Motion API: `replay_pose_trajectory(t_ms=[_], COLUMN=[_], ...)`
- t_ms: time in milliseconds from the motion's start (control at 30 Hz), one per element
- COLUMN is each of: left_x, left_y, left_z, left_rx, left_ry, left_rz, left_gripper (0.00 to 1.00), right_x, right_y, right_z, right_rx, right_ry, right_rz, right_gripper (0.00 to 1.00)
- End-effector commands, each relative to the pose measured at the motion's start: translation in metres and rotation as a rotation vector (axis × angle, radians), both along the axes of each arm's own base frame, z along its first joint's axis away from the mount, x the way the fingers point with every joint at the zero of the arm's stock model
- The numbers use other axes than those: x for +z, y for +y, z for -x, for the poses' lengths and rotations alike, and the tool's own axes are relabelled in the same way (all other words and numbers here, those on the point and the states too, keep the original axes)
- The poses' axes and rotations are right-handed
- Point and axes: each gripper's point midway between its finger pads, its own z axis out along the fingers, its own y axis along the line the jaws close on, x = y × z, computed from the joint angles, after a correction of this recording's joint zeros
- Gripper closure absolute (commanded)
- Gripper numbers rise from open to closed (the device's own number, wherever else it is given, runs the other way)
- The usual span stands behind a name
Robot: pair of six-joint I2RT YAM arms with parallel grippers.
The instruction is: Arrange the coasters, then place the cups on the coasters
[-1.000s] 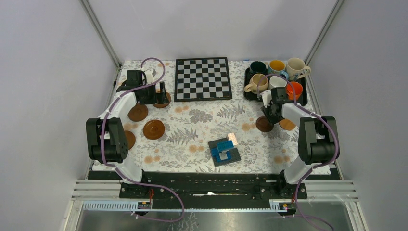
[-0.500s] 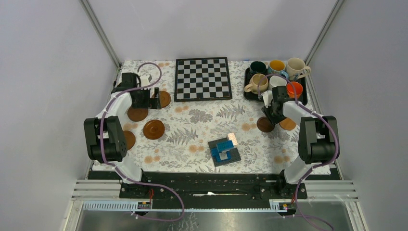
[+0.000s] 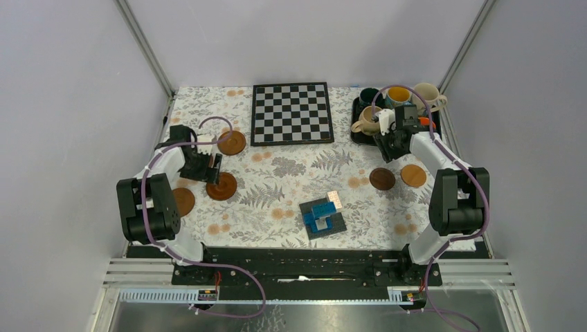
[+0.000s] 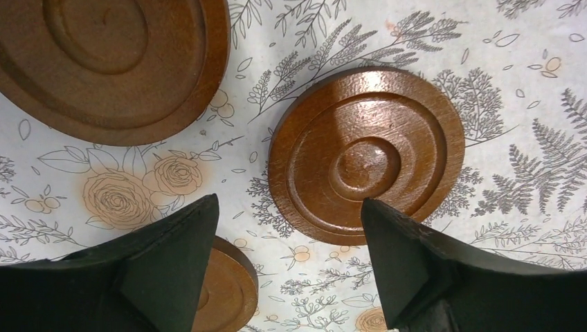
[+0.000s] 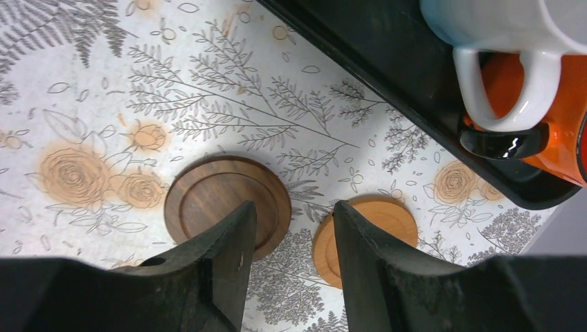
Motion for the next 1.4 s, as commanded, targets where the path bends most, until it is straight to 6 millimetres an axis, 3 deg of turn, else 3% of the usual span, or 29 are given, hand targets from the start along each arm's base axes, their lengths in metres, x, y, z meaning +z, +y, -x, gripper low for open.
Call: replay_pose_trajectory(t_ms=[0,233,400,500,733,867,1067,1167,1233,1367], left_x=[-0.009,-0.028,-0.035,-0.038,-0.042,-0.041,-0.036,-0.029,-0.023,0.005], left_y=[0.004,-0.008,-0.036,-0.063,-0.163,-0.230,-0.302,-0.329,-0.340,-0.333], left_z=[-0.001,-0.001,-0.015,-0.028,-0.056,-0.061,-0.077,-0.079,-0.081,-0.098], left_rx=[-0.027,-0.034,-0.084,-0.085,-0.154,-0.220,-0.233,-0.246,-0.260,-0.254], left_ry=[-0.002,0.034,0.038,0.042,0.059,0.061,0.039,0.037,0.025,-0.053], left_rz=[-0.013,0.028,0.034,0.078,0.202,0.267,0.361,0.410,0.423,0.418], left_gripper=[0.20,0.40,0.47,0.48,0.53,0.54,0.53,0.52,0.46,0.32], right_x=[0.020,0.030,0.035,0.038,0.037,0.036,0.037,0.036,0.037,0.036], right_y=[0.020,0.032,0.041,0.044,0.044,0.045,0.043,0.047,0.049,0.068], right_z=[-0.003,0.001,0.003,0.003,0.011,0.016,0.022,0.023,0.022,0.019], right_rx=[0.033,0.057,0.071,0.076,0.092,0.094,0.100,0.096,0.094,0.111], right_ry=[-0.015,-0.026,-0.034,-0.040,-0.034,-0.028,-0.032,-0.031,-0.034,-0.038], right_rz=[-0.076,-0.137,-0.185,-0.201,-0.202,-0.207,-0.198,-0.219,-0.225,-0.257], right_gripper=[0.47,0.46,0.45,0.45,0.45,0.45,0.44,0.44,0.44,0.44])
